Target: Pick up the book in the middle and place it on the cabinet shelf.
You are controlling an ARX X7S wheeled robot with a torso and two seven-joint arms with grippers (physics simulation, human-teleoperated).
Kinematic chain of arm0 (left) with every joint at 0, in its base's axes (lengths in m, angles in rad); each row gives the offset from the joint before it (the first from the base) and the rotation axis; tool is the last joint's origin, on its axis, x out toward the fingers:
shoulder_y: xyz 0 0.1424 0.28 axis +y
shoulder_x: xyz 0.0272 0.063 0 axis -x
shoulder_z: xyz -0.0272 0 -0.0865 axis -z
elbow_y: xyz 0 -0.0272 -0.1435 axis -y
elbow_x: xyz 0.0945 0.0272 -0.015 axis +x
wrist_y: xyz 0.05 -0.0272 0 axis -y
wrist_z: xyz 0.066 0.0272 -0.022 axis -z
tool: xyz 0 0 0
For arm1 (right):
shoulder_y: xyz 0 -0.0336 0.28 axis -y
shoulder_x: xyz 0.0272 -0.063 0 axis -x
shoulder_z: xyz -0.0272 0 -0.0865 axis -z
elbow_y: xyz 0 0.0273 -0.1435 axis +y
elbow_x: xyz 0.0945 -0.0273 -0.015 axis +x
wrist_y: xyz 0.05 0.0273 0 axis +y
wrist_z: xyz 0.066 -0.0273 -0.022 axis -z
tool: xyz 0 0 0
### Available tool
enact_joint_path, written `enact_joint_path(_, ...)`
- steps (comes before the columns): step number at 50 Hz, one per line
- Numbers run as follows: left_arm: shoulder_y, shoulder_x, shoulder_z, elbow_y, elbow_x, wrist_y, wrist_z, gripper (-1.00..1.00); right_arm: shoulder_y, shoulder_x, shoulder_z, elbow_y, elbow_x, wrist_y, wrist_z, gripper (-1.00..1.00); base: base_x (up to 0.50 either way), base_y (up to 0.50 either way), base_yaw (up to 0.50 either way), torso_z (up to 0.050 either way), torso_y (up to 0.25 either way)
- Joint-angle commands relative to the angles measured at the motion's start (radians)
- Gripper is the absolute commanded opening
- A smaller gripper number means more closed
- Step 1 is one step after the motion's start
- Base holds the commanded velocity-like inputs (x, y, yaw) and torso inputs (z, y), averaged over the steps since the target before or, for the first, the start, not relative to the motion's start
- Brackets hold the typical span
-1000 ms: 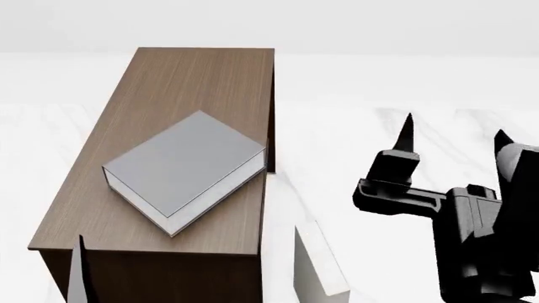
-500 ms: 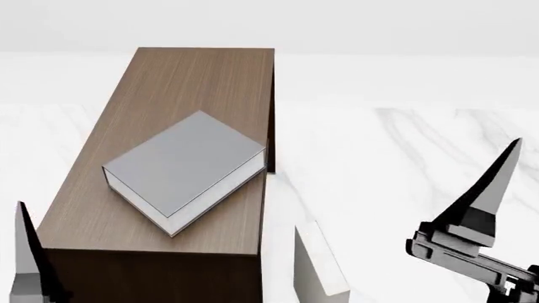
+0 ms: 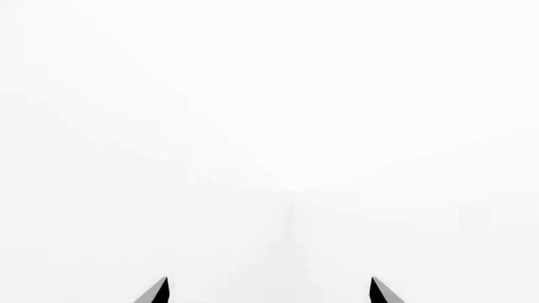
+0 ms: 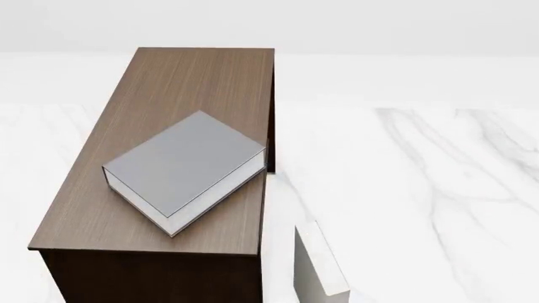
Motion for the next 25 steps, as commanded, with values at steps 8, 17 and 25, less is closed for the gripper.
enact_joint_path(8, 0.002, 0.013, -0.263, 0.072, 0.043, -0.035, -0.086, 1.0, -0.035, 0.001, 0.303, -0.091, -0.081, -0.042, 0.036, 1.0, 0.0, 0.0, 0.0, 0.0, 0.0)
enact_joint_path(17, 0.005, 0.015, -0.285, 0.077, 0.048, -0.031, -0.097, 1.0, -0.032, -0.009, 0.305, -0.085, -0.086, -0.049, 0.036, 1.0, 0.0, 0.0, 0.0, 0.0, 0.0)
enact_joint_path(25, 0.003, 0.017, -0.282, 0.074, 0.052, -0.029, -0.097, 1.0, -0.03, -0.013, 0.303, -0.08, -0.086, -0.052, 0.033, 1.0, 0.0, 0.0, 0.0, 0.0, 0.0)
